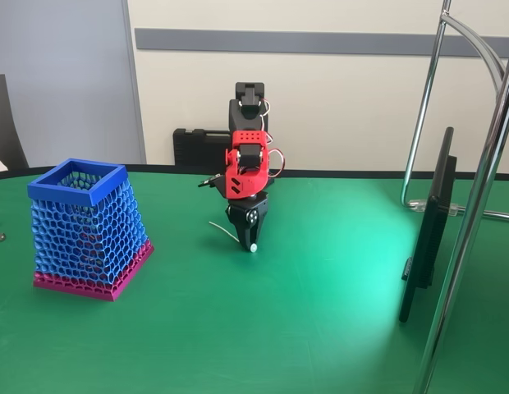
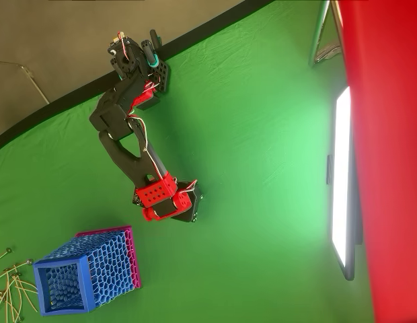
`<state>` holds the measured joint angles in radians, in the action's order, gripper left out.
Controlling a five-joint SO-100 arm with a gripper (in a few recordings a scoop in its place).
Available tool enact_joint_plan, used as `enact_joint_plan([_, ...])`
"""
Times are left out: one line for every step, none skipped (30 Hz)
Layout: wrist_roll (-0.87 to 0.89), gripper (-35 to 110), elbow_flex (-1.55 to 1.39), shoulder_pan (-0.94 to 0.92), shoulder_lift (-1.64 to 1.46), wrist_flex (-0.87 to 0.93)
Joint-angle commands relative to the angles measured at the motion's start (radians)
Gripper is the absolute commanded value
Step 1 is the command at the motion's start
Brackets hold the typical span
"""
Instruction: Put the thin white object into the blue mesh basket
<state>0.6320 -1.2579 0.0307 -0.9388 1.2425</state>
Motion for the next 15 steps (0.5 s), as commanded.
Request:
enact_joint_plan([0.008,10,0.071,-0.006,0.017,0.034])
enact_joint_plan([0.006,10,0.077,-0.006,0.020,0.037])
enact_joint_plan([0.006,9,0.078,-0.006,0.021,0.037])
enact_joint_plan([0.005,9,0.078,-0.006,0.023,0.037])
enact_joint_plan([0.002,8,0.080,-0.006,0.023,0.037])
enact_joint_plan([-0.002,6,0.080,-0.006,0.023,0.037])
enact_joint_plan([-0.005,5,0.081,-0.006,0.023,0.037])
enact_joint_plan([-0.008,5,0.081,-0.005,0.023,0.037])
enact_joint_plan([-0.008,5,0.081,-0.005,0.023,0.037])
enact_joint_plan([-0.011,4,0.081,-0.005,0.023,0.037])
enact_joint_plan([-0.012,3,0.081,-0.005,0.023,0.037])
enact_joint_plan([-0.015,3,0.081,-0.003,0.023,0.037])
enact_joint_plan([-0.017,3,0.081,-0.003,0.023,0.037])
enact_joint_plan([-0.021,3,0.081,-0.002,0.023,0.037])
enact_joint_plan([-0.028,3,0.083,0.002,0.023,0.037])
